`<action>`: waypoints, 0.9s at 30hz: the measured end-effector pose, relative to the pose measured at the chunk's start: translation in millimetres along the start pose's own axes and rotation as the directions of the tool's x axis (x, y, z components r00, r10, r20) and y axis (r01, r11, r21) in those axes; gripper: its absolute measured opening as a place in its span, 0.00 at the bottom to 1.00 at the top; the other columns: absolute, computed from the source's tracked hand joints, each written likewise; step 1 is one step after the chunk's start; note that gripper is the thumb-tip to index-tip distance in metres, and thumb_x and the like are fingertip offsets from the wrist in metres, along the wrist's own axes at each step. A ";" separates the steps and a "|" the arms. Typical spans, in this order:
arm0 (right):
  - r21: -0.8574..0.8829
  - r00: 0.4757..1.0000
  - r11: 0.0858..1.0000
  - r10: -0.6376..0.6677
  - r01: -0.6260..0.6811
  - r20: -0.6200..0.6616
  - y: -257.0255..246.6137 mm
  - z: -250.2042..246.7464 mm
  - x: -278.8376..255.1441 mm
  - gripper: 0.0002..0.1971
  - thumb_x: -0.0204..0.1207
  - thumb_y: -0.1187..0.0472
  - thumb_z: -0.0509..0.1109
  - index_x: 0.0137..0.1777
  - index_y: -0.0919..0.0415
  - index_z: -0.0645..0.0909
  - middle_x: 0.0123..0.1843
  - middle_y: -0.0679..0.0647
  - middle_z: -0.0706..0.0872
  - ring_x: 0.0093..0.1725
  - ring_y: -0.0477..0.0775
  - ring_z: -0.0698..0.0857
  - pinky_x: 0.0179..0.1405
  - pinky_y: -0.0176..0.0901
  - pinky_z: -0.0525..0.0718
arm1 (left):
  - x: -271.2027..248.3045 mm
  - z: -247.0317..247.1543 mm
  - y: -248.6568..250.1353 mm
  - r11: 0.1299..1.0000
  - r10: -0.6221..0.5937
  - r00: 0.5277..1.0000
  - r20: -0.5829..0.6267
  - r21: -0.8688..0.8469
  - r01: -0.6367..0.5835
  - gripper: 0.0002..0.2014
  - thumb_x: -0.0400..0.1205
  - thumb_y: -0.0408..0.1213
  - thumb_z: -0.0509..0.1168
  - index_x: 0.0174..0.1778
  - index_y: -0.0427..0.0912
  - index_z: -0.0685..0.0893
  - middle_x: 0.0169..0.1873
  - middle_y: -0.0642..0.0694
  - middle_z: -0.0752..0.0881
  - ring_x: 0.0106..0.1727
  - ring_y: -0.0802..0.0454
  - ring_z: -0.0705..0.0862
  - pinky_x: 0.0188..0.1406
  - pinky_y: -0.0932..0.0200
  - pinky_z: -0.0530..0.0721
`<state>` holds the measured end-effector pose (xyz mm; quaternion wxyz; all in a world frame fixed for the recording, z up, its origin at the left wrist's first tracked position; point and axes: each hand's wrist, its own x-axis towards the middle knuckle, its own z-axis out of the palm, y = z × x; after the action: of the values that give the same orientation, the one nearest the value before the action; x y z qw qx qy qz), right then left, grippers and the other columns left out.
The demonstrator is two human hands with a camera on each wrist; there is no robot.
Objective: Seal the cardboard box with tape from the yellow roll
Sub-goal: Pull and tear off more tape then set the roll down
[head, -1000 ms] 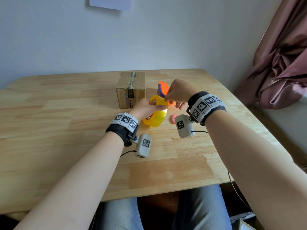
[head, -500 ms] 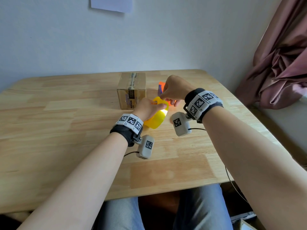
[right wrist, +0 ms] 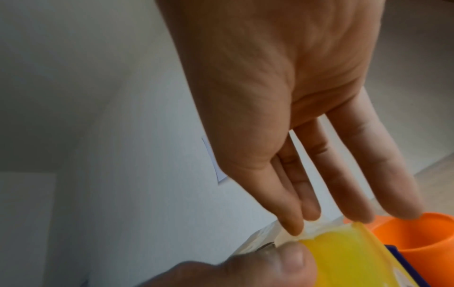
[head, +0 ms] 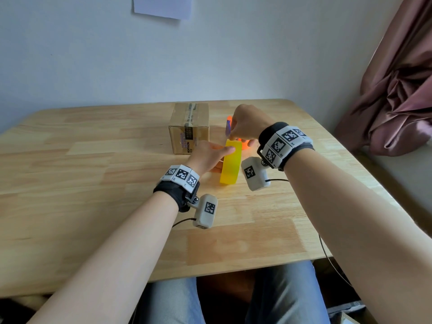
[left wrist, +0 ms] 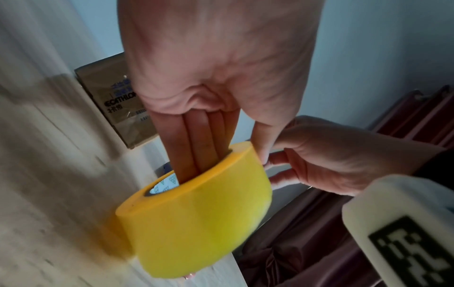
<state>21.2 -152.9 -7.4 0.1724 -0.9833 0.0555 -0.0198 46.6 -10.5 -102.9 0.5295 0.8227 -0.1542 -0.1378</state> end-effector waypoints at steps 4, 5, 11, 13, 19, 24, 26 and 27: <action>-0.132 0.993 0.989 -0.075 0.063 -0.087 -8.4 1.8 1.2 0.03 0.72 0.63 0.79 0.43 0.59 0.89 0.35 0.50 0.85 0.34 0.51 0.86 0.31 0.42 0.85 | -0.6 -2.7 4.8 0.999 -0.039 0.998 -0.058 0.006 0.039 0.24 0.79 0.52 0.73 0.25 0.44 0.71 0.20 0.51 0.72 0.29 0.53 0.70 0.36 0.56 0.67; -0.143 0.990 0.986 -0.099 0.084 -0.101 -10.3 0.5 2.5 0.04 0.72 0.61 0.80 0.45 0.59 0.90 0.37 0.50 0.87 0.38 0.53 0.88 0.35 0.44 0.87 | -2.8 -4.3 8.4 0.999 -0.052 0.997 -0.062 0.001 0.053 0.29 0.81 0.50 0.72 0.22 0.45 0.64 0.15 0.55 0.65 0.26 0.53 0.65 0.34 0.56 0.63; -0.034 0.966 0.976 -0.216 0.213 -0.142 -6.6 -0.4 4.6 0.05 0.76 0.56 0.82 0.47 0.56 0.93 0.45 0.50 0.92 0.47 0.52 0.89 0.41 0.42 0.81 | 6.2 -9.2 -3.7 0.976 -0.181 0.982 -0.047 -0.135 0.173 0.32 0.60 0.65 0.77 0.41 0.37 0.85 0.44 0.43 0.89 0.52 0.39 0.91 0.61 0.38 0.86; 0.026 0.959 0.971 -0.228 0.236 -0.171 -3.4 2.9 4.1 0.04 0.77 0.56 0.81 0.46 0.56 0.92 0.43 0.48 0.90 0.46 0.50 0.88 0.39 0.39 0.78 | 11.2 -10.5 -8.8 0.964 -0.207 0.976 -0.060 -0.180 0.193 0.39 0.55 0.67 0.78 0.48 0.36 0.88 0.51 0.42 0.93 0.56 0.35 0.91 0.62 0.34 0.86; 0.253 0.955 0.940 -0.164 0.227 -0.245 12.9 18.0 4.9 0.06 0.77 0.55 0.81 0.42 0.53 0.87 0.34 0.48 0.91 0.27 0.36 0.87 0.28 0.27 0.78 | -3.5 -13.0 -2.2 0.952 -0.175 0.983 -0.057 -0.264 0.154 0.32 0.66 0.63 0.79 0.54 0.40 0.91 0.47 0.41 0.95 0.49 0.40 0.94 0.56 0.38 0.91; 0.385 0.968 0.894 -0.167 0.228 -0.187 17.3 17.5 4.4 0.05 0.78 0.59 0.81 0.44 0.58 0.89 0.35 0.42 0.90 0.31 0.46 0.94 0.37 0.50 0.95 | -5.3 -15.0 -1.1 0.943 -0.151 0.988 -0.043 -0.306 0.131 0.29 0.72 0.53 0.81 0.65 0.43 0.83 0.59 0.42 0.89 0.50 0.40 0.93 0.42 0.44 0.94; 0.410 0.970 0.883 -0.174 0.231 -0.170 17.3 16.8 4.5 0.05 0.79 0.60 0.81 0.44 0.58 0.88 0.37 0.44 0.90 0.31 0.49 0.95 0.39 0.56 0.95 | -5.0 -16.7 0.4 0.978 -0.032 0.985 -0.167 -0.208 -0.003 0.26 0.74 0.52 0.80 0.63 0.48 0.81 0.62 0.48 0.84 0.54 0.44 0.90 0.40 0.51 0.93; 0.419 0.971 0.879 -0.170 0.226 -0.168 17.9 16.7 4.9 0.05 0.79 0.60 0.80 0.44 0.57 0.87 0.37 0.45 0.90 0.32 0.50 0.95 0.39 0.58 0.95 | -4.5 -17.9 0.8 0.979 0.033 0.976 -0.216 -0.189 -0.075 0.22 0.75 0.51 0.79 0.60 0.48 0.81 0.62 0.48 0.85 0.55 0.46 0.89 0.41 0.52 0.92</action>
<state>25.2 -164.6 -29.1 0.3807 -0.9171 -0.0404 -0.1115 49.3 5.8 -94.8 0.6248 0.7721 -0.1053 -0.0495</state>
